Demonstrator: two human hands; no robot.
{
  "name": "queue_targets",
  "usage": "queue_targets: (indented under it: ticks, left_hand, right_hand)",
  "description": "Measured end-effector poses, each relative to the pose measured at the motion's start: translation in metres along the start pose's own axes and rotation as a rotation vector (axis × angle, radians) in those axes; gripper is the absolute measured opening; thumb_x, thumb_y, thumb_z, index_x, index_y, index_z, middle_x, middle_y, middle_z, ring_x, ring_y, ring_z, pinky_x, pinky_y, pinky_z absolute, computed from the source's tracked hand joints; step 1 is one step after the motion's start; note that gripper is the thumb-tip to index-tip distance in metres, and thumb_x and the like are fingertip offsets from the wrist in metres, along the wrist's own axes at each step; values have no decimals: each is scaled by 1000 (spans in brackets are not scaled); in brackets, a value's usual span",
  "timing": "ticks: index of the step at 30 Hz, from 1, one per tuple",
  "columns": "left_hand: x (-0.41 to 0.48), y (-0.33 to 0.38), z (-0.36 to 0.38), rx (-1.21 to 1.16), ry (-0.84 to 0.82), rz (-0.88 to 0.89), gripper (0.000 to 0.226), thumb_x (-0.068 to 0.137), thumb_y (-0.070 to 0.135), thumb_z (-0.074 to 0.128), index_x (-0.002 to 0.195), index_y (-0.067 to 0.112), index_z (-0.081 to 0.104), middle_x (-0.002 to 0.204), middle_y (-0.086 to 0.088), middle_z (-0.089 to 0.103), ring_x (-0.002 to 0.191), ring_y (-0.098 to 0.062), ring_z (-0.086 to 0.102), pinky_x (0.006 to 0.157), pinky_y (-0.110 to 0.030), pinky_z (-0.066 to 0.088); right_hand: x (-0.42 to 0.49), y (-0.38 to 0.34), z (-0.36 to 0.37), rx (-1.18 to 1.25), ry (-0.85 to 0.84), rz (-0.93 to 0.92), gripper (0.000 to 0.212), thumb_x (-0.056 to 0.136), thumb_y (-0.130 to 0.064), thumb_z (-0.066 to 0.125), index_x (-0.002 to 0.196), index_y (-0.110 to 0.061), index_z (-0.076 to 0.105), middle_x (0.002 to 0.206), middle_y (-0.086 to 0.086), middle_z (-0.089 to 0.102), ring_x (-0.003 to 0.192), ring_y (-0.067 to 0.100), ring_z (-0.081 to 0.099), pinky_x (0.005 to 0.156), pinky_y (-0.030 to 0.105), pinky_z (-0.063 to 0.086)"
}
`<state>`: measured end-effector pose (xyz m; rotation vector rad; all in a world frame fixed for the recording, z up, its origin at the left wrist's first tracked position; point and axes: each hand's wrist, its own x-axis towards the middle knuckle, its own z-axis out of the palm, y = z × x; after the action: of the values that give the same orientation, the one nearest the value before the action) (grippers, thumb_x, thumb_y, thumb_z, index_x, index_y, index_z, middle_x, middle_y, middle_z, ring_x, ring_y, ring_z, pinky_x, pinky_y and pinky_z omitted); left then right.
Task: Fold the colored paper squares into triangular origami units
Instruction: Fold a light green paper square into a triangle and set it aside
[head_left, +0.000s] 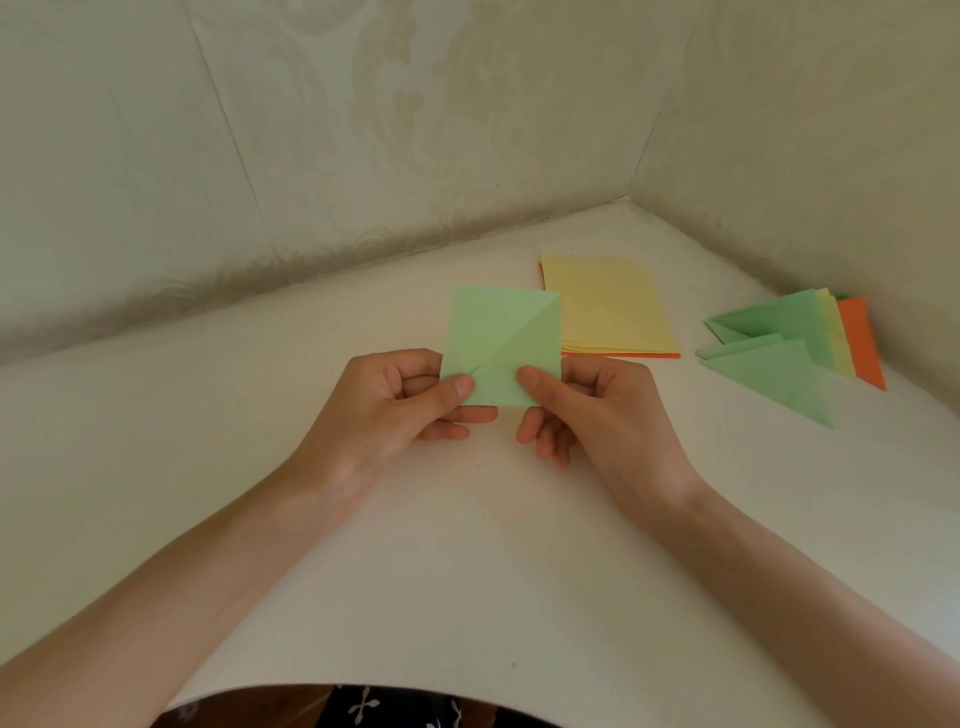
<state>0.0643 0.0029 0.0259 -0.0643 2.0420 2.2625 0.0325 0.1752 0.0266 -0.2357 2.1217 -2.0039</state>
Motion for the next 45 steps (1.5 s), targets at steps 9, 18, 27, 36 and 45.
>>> queue_targets:
  ticks: [9,18,27,36,45]
  left_hand:
    - [0,7,3,-138,-51,-83,51,84,46,39,101,6,65,94,-9,74,86,-23,72,62,-22,56]
    - [-3,9,1,-54,-82,-123,28,74,24,61,92,5,69,88,-12,74,81,-20,72,58,-19,54]
    - [-1,4,5,74,-17,-48,14,81,14,64,75,2,65,64,-9,69,51,-13,62,45,-17,44]
    - [-6,-1,4,315,-186,82,24,78,28,62,77,5,68,58,-3,64,46,-9,49,47,-18,38]
    - [-1,-4,4,341,-109,137,20,92,11,56,79,1,68,55,-3,61,42,-10,44,46,-18,36]
  right_hand:
    - [3,-5,-8,37,-20,16,19,90,-10,58,78,5,58,51,5,59,38,12,45,38,21,37]
    - [1,-4,-8,74,-99,47,20,93,-6,51,85,10,61,53,7,60,39,13,47,38,21,38]
    - [0,-11,-8,25,-139,34,37,80,-45,65,90,-9,61,71,11,67,57,19,58,44,27,44]
    - [-5,-15,-5,78,-119,123,11,68,-11,76,75,-13,67,73,4,64,71,16,61,63,25,48]
    - [10,-17,-21,197,162,32,9,78,4,67,74,-4,69,67,1,70,65,13,67,65,23,56]
